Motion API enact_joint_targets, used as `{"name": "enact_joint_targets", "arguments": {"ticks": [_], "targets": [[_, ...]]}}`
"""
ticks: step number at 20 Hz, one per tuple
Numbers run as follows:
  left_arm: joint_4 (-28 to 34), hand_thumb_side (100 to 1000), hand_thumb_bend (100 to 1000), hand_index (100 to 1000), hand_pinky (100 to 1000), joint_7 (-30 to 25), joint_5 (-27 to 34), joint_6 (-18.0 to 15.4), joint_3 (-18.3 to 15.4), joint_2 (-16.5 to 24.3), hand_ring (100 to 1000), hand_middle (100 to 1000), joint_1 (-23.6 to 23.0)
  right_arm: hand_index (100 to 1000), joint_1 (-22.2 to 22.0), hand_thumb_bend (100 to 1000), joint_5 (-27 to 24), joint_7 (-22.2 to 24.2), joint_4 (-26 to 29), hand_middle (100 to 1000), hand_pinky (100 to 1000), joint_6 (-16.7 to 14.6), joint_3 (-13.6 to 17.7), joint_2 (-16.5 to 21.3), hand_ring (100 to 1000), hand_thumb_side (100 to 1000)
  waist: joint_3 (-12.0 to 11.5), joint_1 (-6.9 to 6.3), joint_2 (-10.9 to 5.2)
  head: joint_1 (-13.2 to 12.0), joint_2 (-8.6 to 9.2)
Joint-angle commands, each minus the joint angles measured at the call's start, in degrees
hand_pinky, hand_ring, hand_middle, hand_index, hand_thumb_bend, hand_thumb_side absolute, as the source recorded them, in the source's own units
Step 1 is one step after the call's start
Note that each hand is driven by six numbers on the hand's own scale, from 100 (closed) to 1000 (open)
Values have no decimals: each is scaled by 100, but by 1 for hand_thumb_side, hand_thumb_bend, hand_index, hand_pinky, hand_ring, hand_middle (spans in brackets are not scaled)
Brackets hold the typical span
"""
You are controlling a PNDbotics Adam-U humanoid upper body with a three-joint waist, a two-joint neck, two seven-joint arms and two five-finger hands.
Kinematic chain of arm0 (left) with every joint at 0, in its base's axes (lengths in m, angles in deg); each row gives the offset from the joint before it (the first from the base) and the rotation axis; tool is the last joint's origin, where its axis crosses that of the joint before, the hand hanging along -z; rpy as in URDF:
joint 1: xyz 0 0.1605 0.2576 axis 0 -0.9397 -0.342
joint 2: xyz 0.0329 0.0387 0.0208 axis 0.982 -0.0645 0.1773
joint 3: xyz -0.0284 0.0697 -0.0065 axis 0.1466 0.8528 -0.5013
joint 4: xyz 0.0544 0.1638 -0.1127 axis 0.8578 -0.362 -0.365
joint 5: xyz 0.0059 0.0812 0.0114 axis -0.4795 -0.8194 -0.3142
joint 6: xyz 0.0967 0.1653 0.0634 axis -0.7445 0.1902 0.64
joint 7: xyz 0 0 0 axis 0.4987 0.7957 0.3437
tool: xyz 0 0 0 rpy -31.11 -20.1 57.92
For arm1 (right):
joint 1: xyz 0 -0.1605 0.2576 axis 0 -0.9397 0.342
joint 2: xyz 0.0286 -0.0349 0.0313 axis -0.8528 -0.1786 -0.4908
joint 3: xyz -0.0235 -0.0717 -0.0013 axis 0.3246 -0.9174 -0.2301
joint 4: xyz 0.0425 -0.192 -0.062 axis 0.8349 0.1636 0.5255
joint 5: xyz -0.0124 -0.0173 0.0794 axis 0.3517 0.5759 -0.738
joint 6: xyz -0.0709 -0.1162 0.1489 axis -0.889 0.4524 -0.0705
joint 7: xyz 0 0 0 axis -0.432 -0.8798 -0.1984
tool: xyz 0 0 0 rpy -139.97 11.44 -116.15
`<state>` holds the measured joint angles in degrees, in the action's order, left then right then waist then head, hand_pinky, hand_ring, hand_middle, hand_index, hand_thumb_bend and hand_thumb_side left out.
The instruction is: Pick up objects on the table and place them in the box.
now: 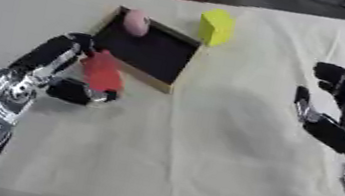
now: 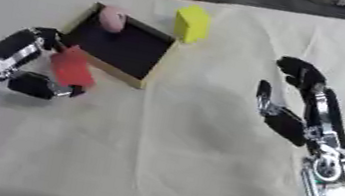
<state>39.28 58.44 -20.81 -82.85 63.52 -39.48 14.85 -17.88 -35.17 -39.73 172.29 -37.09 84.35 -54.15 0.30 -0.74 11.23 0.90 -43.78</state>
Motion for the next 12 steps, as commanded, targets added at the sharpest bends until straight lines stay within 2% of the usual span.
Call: {"name": "enact_joint_targets", "arguments": {"ticks": [1, 7, 12], "targets": [[360, 396, 625, 865, 810, 84, 21, 74, -144, 146, 761, 747, 44, 759, 53, 174, -22, -7, 56, 818, 868, 3, 14, 92, 850, 108, -11, -69, -144, 7, 0], [441, 395, 627, 865, 810, 98, 32, 166, -187, 151, 761, 747, 14, 759, 47, 174, -21, -18, 52, 818, 868, 5, 22, 93, 850, 112, -12, -62, -146, 12, 3], [265, 389, 627, 864, 810, 51, -1, 160, -131, 129, 761, 747, 38, 758, 54, 172, -21, -11, 52, 818, 868, 3, 17, 87, 850, 112, -6, -60, -147, 8, 5]]}}
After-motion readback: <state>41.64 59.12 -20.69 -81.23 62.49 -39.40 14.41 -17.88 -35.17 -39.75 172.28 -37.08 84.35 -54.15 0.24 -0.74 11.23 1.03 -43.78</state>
